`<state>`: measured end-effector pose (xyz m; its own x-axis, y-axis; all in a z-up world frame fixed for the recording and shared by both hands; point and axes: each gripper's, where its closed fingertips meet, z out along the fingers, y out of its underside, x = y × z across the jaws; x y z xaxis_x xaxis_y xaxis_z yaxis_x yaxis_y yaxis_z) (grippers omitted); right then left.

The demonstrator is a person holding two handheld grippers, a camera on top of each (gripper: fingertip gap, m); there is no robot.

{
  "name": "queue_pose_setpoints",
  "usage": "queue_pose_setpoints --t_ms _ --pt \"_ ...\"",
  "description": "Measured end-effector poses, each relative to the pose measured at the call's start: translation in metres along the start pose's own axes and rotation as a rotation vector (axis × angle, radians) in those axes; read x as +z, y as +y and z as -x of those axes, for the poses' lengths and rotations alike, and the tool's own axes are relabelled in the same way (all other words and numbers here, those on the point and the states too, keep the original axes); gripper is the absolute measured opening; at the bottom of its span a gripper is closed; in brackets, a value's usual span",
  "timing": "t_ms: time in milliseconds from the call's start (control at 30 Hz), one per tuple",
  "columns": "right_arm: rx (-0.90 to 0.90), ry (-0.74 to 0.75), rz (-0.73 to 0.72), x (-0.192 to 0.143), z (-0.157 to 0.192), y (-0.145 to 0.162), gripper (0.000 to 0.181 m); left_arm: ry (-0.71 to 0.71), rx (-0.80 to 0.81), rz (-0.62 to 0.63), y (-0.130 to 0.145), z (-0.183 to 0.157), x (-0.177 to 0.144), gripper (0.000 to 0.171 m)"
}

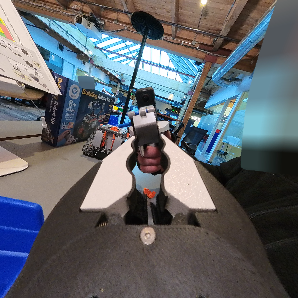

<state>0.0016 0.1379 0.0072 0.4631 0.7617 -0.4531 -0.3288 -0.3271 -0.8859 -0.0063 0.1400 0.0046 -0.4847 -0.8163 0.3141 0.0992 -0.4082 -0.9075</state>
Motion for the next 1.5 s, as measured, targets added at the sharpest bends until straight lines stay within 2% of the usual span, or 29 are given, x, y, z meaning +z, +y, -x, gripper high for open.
queue_pose_setpoints --t_ms 167,267,333,433,600,867,1200,1500 --pt "-0.061 0.03 0.028 -0.005 0.002 -0.001 0.022 0.007 0.009 0.008 0.001 -0.002 0.001 0.023" --pt "-0.108 0.062 -0.004 -0.021 0.004 -0.015 0.022 -0.005 -0.011 -0.057 -0.011 0.002 -0.006 0.027" --pt "-0.169 0.12 0.041 -0.032 -0.003 -0.013 0.022 -0.012 0.001 -0.063 -0.013 0.002 -0.007 0.03" --pt "-0.297 0.19 0.129 -0.037 -0.007 -0.006 0.022 -0.049 0.063 -0.003 -0.007 0.003 0.0 0.036" --pt "-0.559 0.242 0.296 -0.028 -0.001 0.014 0.023 -0.078 0.136 0.105 0.007 0.006 0.012 0.035" --pt "-0.542 0.202 0.267 -0.023 0.005 0.014 0.022 -0.021 0.131 0.117 0.012 -0.002 0.015 0.027" --pt "-0.265 0.132 0.069 -0.032 0.0 -0.009 0.031 -0.021 -0.041 -0.007 -0.004 0.009 0.004 0.025" --pt "-0.22 0.124 0.092 -0.02 -0.002 0.0 0.038 -0.036 -0.065 -0.018 -0.004 0.013 0.004 0.025"
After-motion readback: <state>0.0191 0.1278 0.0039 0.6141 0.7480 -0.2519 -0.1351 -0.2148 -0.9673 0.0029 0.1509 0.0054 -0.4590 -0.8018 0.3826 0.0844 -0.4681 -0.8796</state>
